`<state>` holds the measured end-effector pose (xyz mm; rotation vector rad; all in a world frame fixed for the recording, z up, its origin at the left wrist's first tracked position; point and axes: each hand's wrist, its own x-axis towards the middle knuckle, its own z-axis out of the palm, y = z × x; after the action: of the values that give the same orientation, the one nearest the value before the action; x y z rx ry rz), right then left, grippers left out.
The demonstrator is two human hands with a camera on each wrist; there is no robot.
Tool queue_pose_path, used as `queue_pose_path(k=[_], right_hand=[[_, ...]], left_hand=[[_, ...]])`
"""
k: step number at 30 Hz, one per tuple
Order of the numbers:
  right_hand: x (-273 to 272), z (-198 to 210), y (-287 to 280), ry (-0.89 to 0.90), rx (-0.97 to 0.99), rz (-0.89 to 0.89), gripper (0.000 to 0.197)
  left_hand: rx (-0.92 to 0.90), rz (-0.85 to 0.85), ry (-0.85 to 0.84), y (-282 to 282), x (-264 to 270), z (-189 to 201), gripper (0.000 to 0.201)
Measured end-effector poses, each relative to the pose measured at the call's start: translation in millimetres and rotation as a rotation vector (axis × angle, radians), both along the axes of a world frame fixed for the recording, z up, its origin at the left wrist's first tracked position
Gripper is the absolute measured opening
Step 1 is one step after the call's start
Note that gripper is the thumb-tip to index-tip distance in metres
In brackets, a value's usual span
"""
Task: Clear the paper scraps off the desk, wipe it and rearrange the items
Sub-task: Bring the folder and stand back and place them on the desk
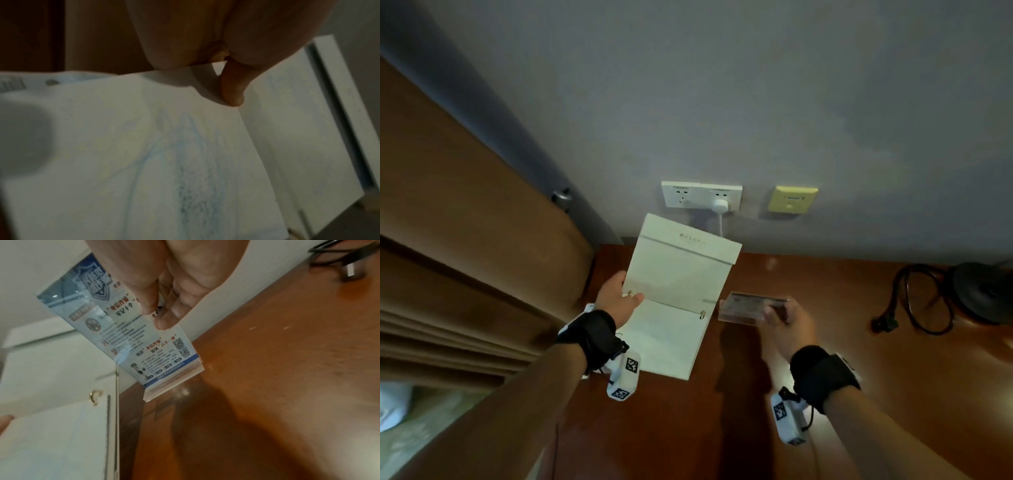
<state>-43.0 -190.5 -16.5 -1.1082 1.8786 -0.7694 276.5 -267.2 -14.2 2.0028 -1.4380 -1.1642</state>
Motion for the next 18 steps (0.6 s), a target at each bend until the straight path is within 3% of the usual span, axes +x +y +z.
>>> queue_pose_path(k=[9, 18], right_hand=[[46.7, -0.8, -80.0, 0.036, -0.040, 0.117, 0.004], [65.2, -35.8, -96.5, 0.080, 0.010, -0.024, 0.006]], left_hand=[[-0.225, 0.204, 0.123, -46.4, 50.8, 49.1, 0.029], [-0.208, 0.211, 0.384, -110.2, 76.7, 8.0, 0.041]])
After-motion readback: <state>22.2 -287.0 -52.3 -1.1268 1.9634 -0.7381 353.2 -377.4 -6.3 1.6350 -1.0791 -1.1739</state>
